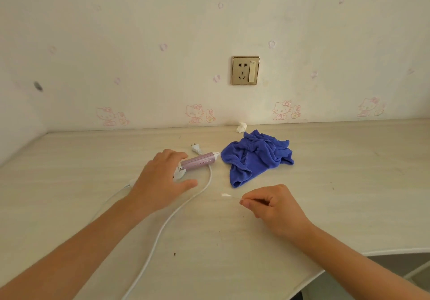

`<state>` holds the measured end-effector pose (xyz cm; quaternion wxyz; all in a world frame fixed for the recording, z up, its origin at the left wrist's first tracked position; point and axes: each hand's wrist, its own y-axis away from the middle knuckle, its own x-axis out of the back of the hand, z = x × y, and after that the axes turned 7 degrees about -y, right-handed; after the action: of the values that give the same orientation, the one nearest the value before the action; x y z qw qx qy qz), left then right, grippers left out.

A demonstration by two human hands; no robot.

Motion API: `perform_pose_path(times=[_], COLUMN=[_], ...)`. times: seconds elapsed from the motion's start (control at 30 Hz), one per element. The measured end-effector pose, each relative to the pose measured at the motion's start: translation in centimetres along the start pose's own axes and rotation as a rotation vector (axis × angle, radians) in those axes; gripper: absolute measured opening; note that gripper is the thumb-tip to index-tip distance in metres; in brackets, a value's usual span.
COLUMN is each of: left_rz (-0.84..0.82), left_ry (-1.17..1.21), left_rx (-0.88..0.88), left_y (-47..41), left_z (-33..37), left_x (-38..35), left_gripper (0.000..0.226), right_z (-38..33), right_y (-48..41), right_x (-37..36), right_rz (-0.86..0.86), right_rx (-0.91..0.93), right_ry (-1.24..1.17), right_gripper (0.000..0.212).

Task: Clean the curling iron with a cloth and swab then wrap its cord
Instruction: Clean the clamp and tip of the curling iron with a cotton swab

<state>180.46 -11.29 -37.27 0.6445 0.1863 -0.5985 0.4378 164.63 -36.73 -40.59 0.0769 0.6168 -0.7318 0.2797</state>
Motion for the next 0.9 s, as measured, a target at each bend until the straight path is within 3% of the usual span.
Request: perform_pose_path(times=[0.07,0.13,0.23,0.3,0.33,0.37,0.43,0.53,0.6,0.73,0.9], left_rz=[-0.133,-0.230,-0.196,-0.170,-0.166,-0.164,-0.163,-0.260,-0.312,-0.313,-0.271], left_ry=[-0.125,-0.166,-0.110,-0.040,0.046,0.181,0.595,1.329,1.578,1.661,1.647], left_rx=[0.115,0.181,0.181,0.174,0.186,0.215,0.318,0.473,0.462,0.514,0.522], left_y=[-1.0,-1.4,-1.3,-1.1,-1.1,-1.1,-1.2,-0.9,-0.4,0.4,-0.2], left_z=[-2.6,-4.0,-4.3,-3.9,-3.7,-3.4,-2.6,-1.6,-1.0,0.4,1.7], left_x=[0.0,-0.7,-1.2,-1.3,-1.3,-1.2,-0.5,0.5,0.4,-1.0,-2.6], left_gripper=[0.087,0.088,0.059,0.046,0.043,0.041,0.045,0.052,0.052,0.058,0.055], right_z=[0.3,0.4,0.6,0.9,0.9,0.9,0.9,0.1,-0.5,-1.0,-0.6], right_y=[-0.2,-0.5,-0.8,-1.2,-1.3,-1.6,-2.1,-2.9,-3.7,-5.4,-7.1], right_x=[-0.6,-1.2,-2.1,-2.3,-2.4,-2.4,-2.5,-2.9,-3.5,-5.5,-7.1], right_rz=[0.017,0.020,0.025,0.059,0.072,0.083,0.094,0.131,0.152,0.167,0.158], right_rx=[-0.023,-0.031,-0.028,-0.054,-0.062,-0.061,-0.033,-0.007,0.025,0.097,0.142], right_ry=[-0.026,-0.043,-0.064,-0.079,-0.100,-0.121,-0.145,-0.214,-0.232,-0.239,-0.219], right_gripper=[0.030,0.033,0.035,0.015,0.012,0.024,0.035,0.032,0.028,0.013,0.012])
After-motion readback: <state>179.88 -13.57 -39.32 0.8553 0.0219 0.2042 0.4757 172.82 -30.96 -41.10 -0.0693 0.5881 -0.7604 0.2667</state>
